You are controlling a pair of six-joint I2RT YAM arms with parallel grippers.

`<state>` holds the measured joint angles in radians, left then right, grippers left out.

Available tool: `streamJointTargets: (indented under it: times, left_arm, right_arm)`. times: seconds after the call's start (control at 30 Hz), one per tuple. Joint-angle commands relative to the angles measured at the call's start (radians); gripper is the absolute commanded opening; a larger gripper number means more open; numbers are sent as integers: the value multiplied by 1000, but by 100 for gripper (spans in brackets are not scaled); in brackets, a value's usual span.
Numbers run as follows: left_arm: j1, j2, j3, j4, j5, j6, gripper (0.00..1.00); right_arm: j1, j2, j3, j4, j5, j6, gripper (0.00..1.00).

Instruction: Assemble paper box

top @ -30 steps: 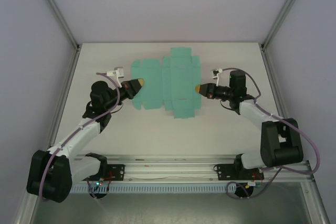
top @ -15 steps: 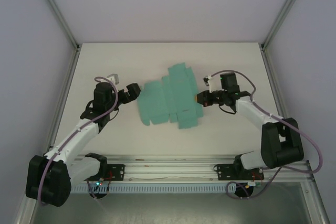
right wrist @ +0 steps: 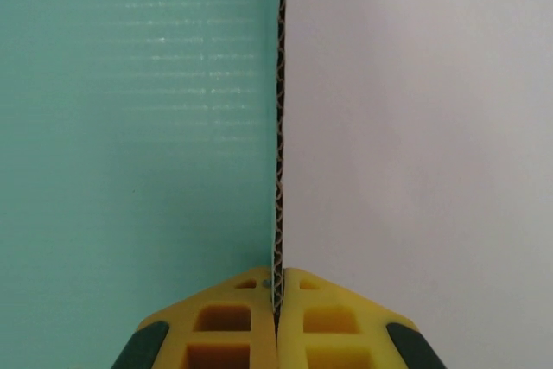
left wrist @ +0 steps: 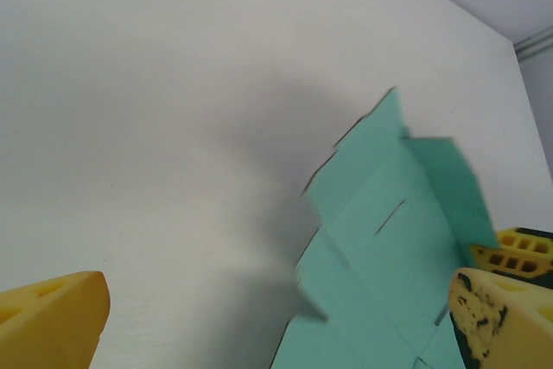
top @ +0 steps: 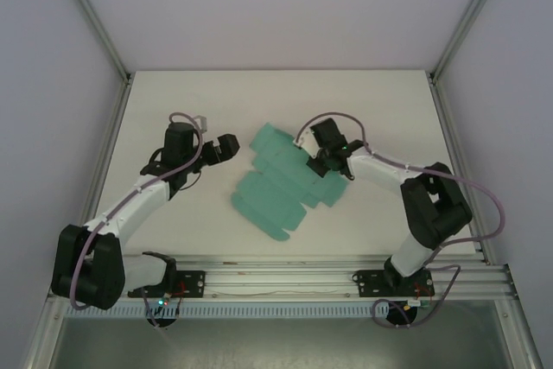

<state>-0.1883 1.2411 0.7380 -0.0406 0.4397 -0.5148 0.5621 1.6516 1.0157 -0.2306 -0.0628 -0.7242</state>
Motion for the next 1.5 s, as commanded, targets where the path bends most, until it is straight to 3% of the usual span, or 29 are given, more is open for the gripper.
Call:
streamJointTargets:
  times: [0.0,0.27,0.53,0.7,0.8,1.0,1.23,1.47]
  left_arm:
    - [-2,37,66,0,88,-6,100]
    - [-36,205,254,-1,236,-32,99]
    - [-106,392,424,-112,244,-21,77]
    - [-125,440,433,-120,258,-30,74]
    - [-129,454,411,-45,311,-84,72]
    - [-147,506,408,76,382,-177,57]
    - [-177,545,437,56,369,-188,49]
    - [-184,560,384,250,350,-361,35]
  right_arm:
    - [58,12,-19,150,177,-260,0]
    - [138,27,-31,313,207,-386,0]
    - [148,0,-38,344,173,-330,0]
    - [149,-19,-65,370,183,-308,0]
    - [149,-30,-78,379,182,-301,0]
    - [151,-26,-88,397,168,-291,0]
    - [153,-26,-94,443,169,-284,0]
    - [159,-30,-127,546,153,-224,0]
